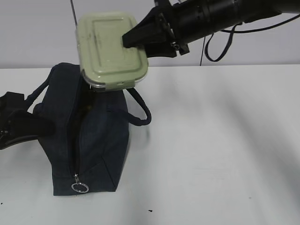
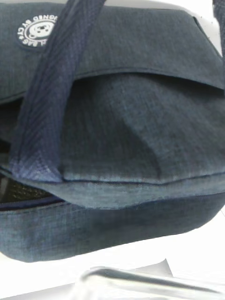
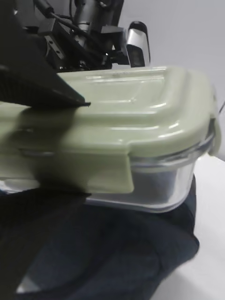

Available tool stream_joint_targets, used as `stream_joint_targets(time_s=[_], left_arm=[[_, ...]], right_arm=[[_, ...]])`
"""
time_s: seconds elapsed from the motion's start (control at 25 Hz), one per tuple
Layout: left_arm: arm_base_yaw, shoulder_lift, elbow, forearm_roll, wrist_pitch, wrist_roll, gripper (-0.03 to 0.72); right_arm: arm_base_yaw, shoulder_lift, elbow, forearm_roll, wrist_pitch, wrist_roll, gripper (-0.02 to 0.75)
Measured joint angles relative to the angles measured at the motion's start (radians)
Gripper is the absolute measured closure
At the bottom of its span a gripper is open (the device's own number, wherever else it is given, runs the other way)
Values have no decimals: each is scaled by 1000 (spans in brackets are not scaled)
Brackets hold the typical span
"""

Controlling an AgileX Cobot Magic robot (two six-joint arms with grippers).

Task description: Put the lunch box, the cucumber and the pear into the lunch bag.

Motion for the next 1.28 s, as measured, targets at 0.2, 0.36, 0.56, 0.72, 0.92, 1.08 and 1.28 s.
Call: stream_joint_targets(time_s=[0.2, 0.36, 0.56, 0.72, 0.92, 1.08, 1.28], left_arm=[[0, 0, 0, 0, 0, 0, 707], [0, 0, 0, 0, 0, 0, 707], [0, 0, 0, 0, -2, 0, 707], [0, 0, 0, -1, -4, 0, 707], [0, 0, 0, -1, -3, 0, 707], [0, 0, 0, -6, 3, 0, 707], [0, 0, 0, -25, 13, 0, 707]], right_arm=[[84, 0, 0, 0, 1, -2, 370], [125, 2, 0, -18, -46, -2, 370], [129, 48, 0, -87, -70, 10, 370], [129, 58, 0, -254, -102, 80, 370], [129, 58, 0, -398, -106, 178, 370], [131, 58, 0, -480, -122, 267, 370], [157, 62, 0, -498, -176, 294, 370]])
